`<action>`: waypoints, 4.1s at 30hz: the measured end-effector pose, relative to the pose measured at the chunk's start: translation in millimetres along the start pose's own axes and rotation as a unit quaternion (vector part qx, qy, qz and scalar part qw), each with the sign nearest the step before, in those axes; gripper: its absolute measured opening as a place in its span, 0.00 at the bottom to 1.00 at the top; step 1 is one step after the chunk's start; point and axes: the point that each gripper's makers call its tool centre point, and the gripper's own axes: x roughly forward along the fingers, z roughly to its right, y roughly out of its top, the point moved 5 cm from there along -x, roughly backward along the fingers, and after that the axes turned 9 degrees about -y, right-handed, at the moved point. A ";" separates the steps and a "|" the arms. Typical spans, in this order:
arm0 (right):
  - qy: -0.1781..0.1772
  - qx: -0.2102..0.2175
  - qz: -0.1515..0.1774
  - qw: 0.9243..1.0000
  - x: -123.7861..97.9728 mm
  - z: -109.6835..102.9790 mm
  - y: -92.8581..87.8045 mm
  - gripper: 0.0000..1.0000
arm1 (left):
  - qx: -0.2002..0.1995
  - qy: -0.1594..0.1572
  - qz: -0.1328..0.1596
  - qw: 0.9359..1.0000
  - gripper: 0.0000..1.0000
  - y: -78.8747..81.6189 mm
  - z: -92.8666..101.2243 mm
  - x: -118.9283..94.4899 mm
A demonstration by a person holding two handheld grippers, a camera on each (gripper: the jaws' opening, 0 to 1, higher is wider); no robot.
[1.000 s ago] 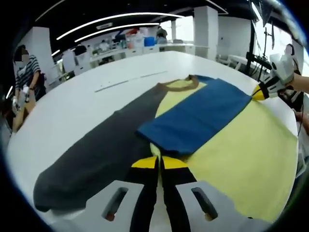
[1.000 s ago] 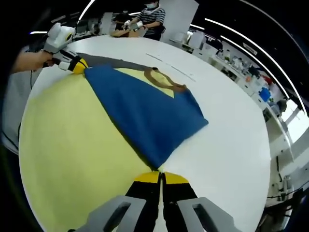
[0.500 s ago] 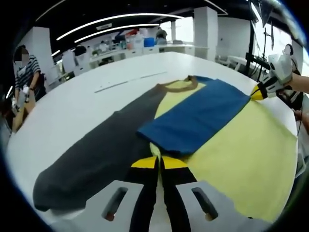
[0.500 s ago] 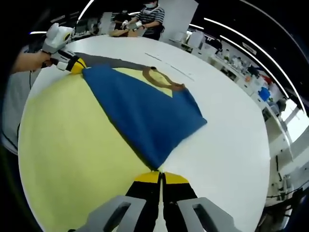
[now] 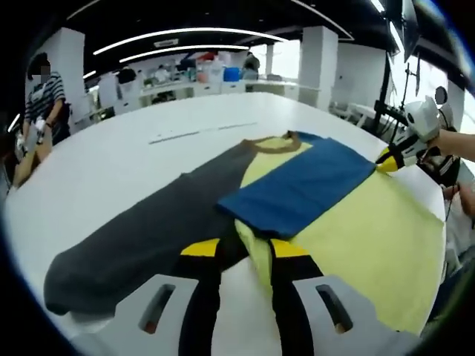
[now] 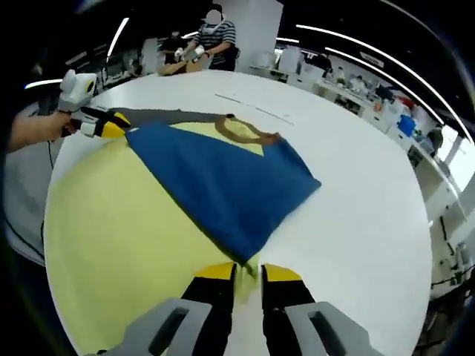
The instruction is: Fold the garment on the visible template until the final outline fits inside the template.
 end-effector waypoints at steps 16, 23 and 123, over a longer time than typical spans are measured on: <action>0.055 0.069 0.048 0.995 -32.9 -13.2 19.3 0.76 | 0.035 -0.009 0.037 0.999 0.71 14.8 -10.3 -39.8; 0.071 0.065 0.056 0.994 -53.6 -22.4 22.4 0.93 | 0.034 0.000 0.043 0.999 0.83 12.0 -21.7 -64.5; 0.077 0.100 0.075 0.989 -125.7 -45.9 5.1 0.99 | -0.229 0.179 0.115 0.950 0.00 -36.1 -127.4 -148.5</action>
